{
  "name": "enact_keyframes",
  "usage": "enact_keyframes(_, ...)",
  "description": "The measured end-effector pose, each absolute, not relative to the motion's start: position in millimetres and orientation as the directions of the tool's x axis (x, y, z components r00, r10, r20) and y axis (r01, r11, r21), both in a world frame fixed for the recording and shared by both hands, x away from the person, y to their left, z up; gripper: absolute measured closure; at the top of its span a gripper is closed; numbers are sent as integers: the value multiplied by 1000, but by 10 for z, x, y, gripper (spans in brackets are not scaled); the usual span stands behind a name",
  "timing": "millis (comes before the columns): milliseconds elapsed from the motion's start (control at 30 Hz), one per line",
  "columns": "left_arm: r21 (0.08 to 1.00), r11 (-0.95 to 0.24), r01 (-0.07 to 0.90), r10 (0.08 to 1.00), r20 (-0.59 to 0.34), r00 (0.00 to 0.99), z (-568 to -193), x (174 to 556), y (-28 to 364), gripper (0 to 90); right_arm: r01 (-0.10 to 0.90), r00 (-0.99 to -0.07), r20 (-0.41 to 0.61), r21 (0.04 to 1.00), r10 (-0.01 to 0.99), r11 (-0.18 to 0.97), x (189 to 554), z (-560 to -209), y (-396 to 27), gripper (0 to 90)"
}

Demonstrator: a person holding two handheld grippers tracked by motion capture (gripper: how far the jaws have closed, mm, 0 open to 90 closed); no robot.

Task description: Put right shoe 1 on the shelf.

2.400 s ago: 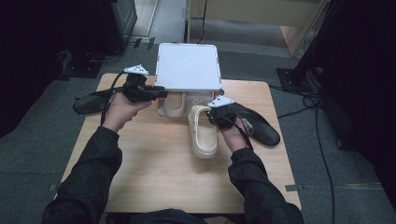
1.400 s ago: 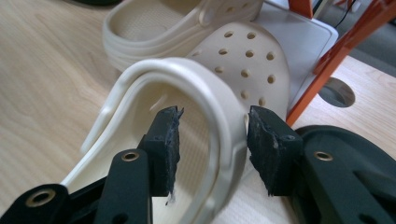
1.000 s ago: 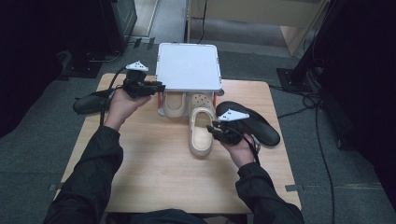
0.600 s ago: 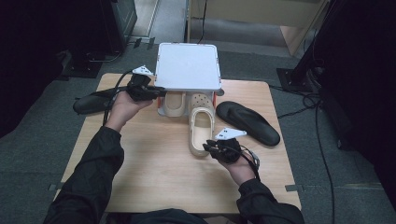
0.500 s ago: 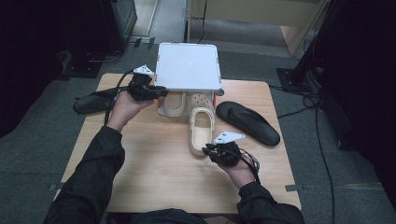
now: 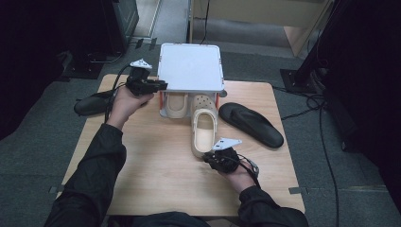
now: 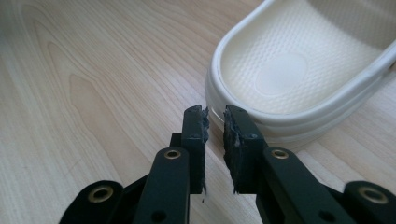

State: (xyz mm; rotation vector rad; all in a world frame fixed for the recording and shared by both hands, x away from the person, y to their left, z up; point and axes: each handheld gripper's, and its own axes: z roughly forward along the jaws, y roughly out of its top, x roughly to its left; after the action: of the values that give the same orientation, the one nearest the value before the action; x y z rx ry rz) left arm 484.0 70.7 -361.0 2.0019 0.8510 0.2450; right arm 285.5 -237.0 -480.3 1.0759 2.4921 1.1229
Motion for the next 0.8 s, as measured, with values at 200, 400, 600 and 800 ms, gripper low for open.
enact_keyframes(200,814,-340,470,661,-149,736,-3609,4828,710,774,549,-725,112,690,679,472,2901,-4868,-2313,830)
enact_keyframes(400,814,-337,473,662,-152,734,-3610,4817,700,790,547,-730,95,675,676,496,2914,-4882,-2319,840)
enact_keyframes(600,817,-332,471,660,-155,735,-3619,4815,705,794,547,-706,67,684,705,483,2956,-4875,-2300,833)
enact_keyframes(800,817,-329,473,658,-161,735,-3622,4820,713,796,533,-706,52,695,707,482,3047,-4866,-2251,839)
